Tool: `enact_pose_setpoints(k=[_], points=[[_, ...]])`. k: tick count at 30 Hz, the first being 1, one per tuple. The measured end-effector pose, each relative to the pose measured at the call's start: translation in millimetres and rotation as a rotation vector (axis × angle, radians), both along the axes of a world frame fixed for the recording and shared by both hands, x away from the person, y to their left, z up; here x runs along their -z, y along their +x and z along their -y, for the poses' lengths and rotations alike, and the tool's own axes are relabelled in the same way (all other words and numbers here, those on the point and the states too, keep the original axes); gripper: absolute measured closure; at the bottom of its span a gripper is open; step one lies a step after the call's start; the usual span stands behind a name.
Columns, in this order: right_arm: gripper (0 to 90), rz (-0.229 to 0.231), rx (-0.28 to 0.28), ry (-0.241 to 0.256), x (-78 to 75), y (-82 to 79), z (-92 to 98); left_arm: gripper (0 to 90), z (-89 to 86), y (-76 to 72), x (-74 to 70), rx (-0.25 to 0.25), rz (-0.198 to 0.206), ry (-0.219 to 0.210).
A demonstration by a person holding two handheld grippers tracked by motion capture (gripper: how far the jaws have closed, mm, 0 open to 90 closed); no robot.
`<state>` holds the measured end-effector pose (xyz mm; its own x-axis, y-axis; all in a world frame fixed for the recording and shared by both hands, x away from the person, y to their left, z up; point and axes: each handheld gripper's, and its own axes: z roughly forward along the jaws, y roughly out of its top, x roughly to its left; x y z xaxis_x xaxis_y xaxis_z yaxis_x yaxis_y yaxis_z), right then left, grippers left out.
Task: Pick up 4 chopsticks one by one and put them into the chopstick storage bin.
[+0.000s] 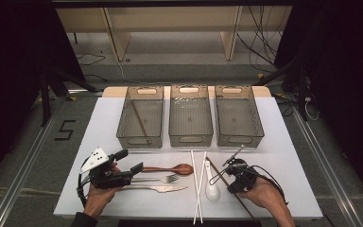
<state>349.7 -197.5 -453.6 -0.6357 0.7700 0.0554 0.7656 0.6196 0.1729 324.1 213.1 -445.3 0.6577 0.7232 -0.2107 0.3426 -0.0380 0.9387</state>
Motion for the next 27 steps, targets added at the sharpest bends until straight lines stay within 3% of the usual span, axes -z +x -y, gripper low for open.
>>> enact_pose_setpoints(k=[9,22,27], points=[[82.3,-0.004,-0.001,-0.031,0.1,1.7,-1.2,16.5,0.4,0.0,0.1,0.001,0.002,-0.001],[85.3,-0.043,0.031,-0.007,-0.3,7.2,3.5,16.5,0.1,0.0,-0.1,0.000,0.003,-0.004],[85.4,-0.032,0.031,0.008,-5.7,7.0,8.8,16.4,0.2,0.2,0.0,0.000,0.001,-0.005]])
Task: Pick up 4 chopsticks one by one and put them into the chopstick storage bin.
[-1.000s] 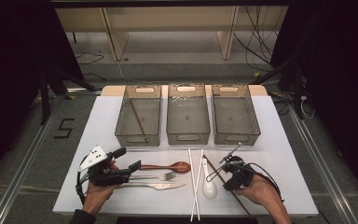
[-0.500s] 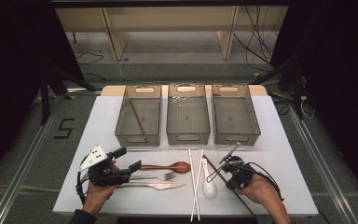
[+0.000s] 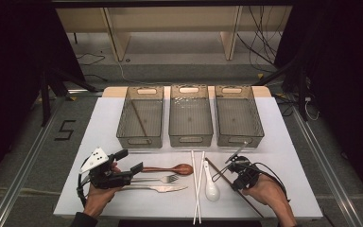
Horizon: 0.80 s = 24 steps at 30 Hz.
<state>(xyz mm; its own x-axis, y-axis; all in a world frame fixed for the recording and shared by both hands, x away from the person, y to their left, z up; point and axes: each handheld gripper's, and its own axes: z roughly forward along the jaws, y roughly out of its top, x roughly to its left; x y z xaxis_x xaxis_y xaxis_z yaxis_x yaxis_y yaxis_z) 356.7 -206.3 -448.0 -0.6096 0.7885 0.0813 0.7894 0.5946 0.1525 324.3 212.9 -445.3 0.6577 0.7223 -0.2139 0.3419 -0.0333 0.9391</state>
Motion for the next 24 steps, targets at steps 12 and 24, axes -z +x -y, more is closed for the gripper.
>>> enact_pose_setpoints(k=[12,24], points=[[85.4,0.132,-0.018,0.131,-36.4,-1.0,3.6,16.5,0.1,0.1,0.2,-0.002,-0.001,0.002],[85.4,0.218,-0.076,0.250,-57.7,21.1,-29.2,16.5,-0.6,0.2,0.2,-0.006,0.001,-0.002]])
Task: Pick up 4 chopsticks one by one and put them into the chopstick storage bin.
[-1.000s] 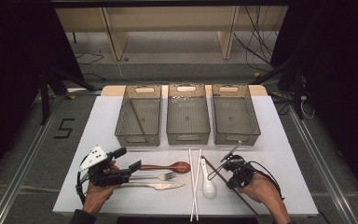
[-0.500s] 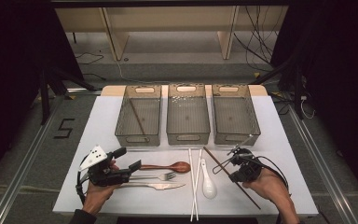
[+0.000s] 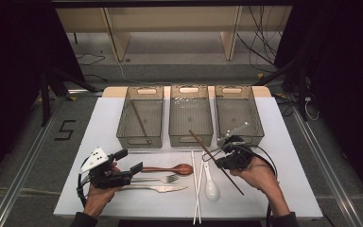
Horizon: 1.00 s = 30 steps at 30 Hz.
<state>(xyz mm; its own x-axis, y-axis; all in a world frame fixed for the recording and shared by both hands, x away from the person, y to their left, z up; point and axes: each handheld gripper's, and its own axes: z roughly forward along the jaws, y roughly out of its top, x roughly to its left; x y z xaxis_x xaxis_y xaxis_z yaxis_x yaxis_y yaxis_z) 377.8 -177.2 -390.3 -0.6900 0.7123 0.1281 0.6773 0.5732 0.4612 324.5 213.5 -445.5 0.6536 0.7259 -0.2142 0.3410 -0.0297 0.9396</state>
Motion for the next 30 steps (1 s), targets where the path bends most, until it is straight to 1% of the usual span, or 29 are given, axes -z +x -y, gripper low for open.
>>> enact_pose_setpoints(k=[8,14,19,20,23,25,30], points=[[85.4,0.038,-0.029,0.060,-10.6,19.3,-27.4,16.4,-0.4,0.0,-0.1,0.002,0.000,0.000],[85.4,0.069,-0.038,0.098,-18.0,32.6,-43.2,16.5,-0.5,0.1,-0.1,0.002,0.001,0.001],[85.4,0.073,-0.035,0.116,-22.8,42.6,-56.9,16.5,-0.7,0.1,-0.1,0.000,0.001,-0.001],[85.4,0.081,-0.041,0.118,-22.7,45.2,-59.2,16.5,-0.7,0.0,-0.1,0.001,0.001,-0.002],[85.4,0.081,-0.040,0.117,-23.7,51.1,-66.4,16.4,-0.8,0.0,-0.2,0.001,0.001,-0.003],[85.4,0.076,-0.040,0.126,-24.0,54.7,-71.2,16.5,-0.8,0.1,-0.2,0.001,0.001,-0.002],[85.4,0.071,-0.055,0.137,-23.1,64.6,-84.3,16.5,-0.7,0.2,-0.2,0.003,0.001,-0.002]])
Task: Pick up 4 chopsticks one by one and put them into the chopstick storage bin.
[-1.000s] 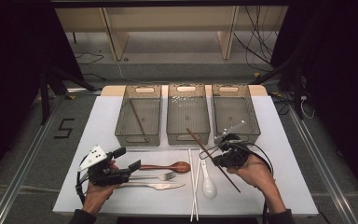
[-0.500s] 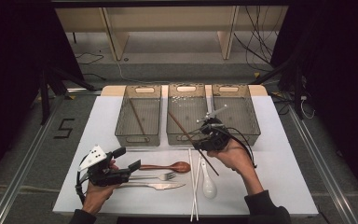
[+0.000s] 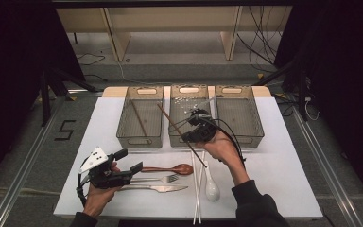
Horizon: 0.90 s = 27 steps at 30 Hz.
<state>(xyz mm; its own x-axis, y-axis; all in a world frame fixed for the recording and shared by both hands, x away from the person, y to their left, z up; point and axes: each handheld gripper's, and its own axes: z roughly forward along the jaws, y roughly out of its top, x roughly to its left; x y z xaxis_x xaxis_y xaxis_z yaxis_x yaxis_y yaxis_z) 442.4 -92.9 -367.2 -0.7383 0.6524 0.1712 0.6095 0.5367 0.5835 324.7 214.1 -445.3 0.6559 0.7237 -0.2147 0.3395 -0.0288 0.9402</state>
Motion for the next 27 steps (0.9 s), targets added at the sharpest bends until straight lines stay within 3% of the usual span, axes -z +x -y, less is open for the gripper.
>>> enact_pose_setpoints(k=[27], points=[[85.3,-0.010,0.039,0.127,-21.3,57.8,-72.6,16.5,-1.3,0.2,-0.6,0.000,-0.001,-0.011]])
